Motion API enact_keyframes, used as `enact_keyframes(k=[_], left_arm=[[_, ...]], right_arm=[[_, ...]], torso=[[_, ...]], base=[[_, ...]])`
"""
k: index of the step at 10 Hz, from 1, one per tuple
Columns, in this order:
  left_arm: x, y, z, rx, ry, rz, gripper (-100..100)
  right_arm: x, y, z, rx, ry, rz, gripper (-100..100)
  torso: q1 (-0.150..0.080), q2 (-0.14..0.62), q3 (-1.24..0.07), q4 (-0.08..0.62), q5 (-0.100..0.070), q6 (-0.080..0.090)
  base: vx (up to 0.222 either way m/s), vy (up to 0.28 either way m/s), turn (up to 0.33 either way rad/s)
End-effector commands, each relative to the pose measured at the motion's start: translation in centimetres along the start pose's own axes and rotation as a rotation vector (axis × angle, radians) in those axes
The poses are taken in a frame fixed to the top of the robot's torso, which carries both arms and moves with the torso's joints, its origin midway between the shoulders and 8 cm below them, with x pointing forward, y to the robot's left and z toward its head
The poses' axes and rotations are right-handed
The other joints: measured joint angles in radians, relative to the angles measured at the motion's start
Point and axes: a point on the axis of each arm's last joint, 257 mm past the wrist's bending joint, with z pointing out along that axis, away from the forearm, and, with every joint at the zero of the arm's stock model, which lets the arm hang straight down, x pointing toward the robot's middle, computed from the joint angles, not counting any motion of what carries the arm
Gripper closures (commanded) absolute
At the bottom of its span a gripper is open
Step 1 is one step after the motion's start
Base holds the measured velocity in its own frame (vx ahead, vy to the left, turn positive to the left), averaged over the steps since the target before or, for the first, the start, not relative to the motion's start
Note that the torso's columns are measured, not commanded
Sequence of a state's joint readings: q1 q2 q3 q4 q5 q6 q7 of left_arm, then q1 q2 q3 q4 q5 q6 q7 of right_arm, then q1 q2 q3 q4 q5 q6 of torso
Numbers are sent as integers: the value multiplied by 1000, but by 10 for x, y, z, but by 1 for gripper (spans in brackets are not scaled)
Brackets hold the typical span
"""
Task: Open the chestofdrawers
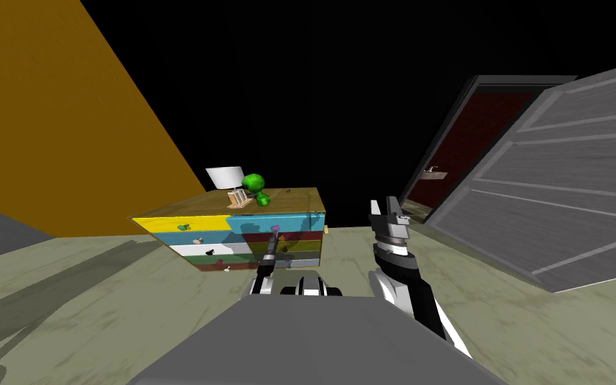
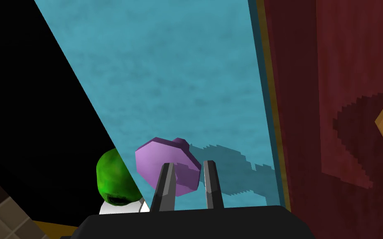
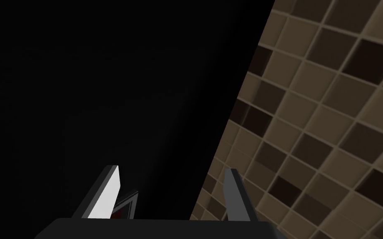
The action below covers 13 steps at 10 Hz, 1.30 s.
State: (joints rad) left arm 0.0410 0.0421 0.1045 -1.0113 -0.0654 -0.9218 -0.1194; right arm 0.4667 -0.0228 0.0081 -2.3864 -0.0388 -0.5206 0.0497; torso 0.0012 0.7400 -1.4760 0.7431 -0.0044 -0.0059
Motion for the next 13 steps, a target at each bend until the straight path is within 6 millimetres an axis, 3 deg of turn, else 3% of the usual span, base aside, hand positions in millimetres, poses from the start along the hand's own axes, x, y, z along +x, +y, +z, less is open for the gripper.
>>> enact_keyframes(k=[1,2,3,4,7,9,12,13], left_arm=[[-26,6,16,6,-55,34,100],[-25,7,21,6,-54,31,100],[-40,8,28,9,-88,50,100],[-37,11,33,2,-86,44,100],[-63,16,49,-4,-152,68,100],[-61,17,56,-7,-153,61,100],[-84,23,68,-25,-223,72,100],[-80,20,77,-18,-221,63,100]], right_arm=[[0,0,0,0,0,0,0],[0,0,0,0,0,0,0],[0,0,0,0,0,0,0],[0,0,0,0,0,0,0],[0,0,0,0,0,0,0],[0,0,0,0,0,0,0],[0,0,0,0,0,0,0],[0,0,0,0,0,0,0]], torso=[[2,1,1,-1,2,1],[2,3,2,-1,2,2],[2,4,3,0,1,0],[0,6,4,0,2,1],[0,5,3,2,0,-2],[0,7,5,3,-1,-2],[-1,9,6,4,0,0],[-3,10,7,3,0,2]], base=[[-125,16,-243],[-125,23,-132],[-163,11,-235],[-143,27,-110],[-154,8,-180],[-96,4,-57],[-136,2,-185],[-135,-11,-111]])
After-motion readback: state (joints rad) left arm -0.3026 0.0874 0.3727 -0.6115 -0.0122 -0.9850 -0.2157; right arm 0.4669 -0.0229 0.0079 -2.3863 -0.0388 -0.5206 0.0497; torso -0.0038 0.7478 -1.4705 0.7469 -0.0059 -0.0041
